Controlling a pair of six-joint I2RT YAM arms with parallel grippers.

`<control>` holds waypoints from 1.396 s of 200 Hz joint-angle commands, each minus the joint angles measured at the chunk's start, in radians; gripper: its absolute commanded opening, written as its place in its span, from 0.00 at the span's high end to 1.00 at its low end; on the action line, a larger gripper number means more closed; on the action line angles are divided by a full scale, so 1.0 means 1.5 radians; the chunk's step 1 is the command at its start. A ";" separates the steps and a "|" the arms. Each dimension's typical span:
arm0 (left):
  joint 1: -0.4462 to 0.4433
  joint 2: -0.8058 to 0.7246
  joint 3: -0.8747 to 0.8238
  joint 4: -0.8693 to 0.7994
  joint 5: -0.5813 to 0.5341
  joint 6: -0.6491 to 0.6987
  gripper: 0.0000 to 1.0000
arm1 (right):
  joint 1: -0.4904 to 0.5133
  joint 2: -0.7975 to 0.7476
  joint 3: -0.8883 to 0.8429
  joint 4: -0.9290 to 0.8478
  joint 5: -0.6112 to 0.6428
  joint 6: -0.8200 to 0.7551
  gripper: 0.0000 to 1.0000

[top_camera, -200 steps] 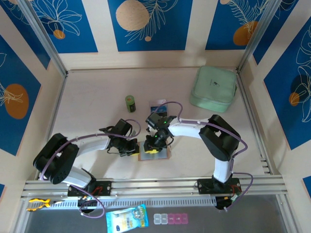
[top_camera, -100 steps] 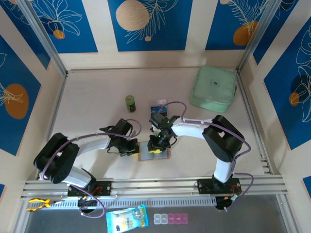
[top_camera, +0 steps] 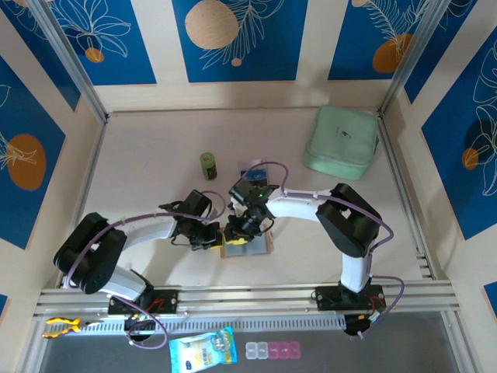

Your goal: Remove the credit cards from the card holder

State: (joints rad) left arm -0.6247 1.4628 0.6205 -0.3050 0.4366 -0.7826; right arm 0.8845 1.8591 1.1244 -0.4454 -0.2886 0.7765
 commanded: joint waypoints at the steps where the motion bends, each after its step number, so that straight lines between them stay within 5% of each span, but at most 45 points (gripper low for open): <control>1: 0.000 0.004 0.004 -0.041 -0.018 0.012 0.99 | 0.003 0.010 0.020 -0.062 0.022 -0.010 0.71; 107: 0.002 0.003 0.000 -0.044 -0.019 0.012 0.99 | -0.020 -0.028 -0.012 -0.111 0.067 -0.030 0.71; 154: 0.003 0.002 0.001 -0.042 -0.019 0.010 0.99 | -0.008 -0.040 -0.015 0.019 -0.044 -0.009 0.78; 186: 0.003 0.003 0.001 -0.040 -0.018 0.010 1.00 | 0.003 0.036 0.048 -0.026 -0.058 -0.027 0.78; 279: 0.008 -0.005 -0.008 -0.044 -0.018 0.013 1.00 | -0.013 0.027 0.027 -0.135 0.042 -0.044 0.78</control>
State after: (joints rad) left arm -0.6205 1.4609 0.6205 -0.3180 0.4339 -0.7803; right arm 0.8768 1.9278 1.1950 -0.5713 -0.2779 0.7284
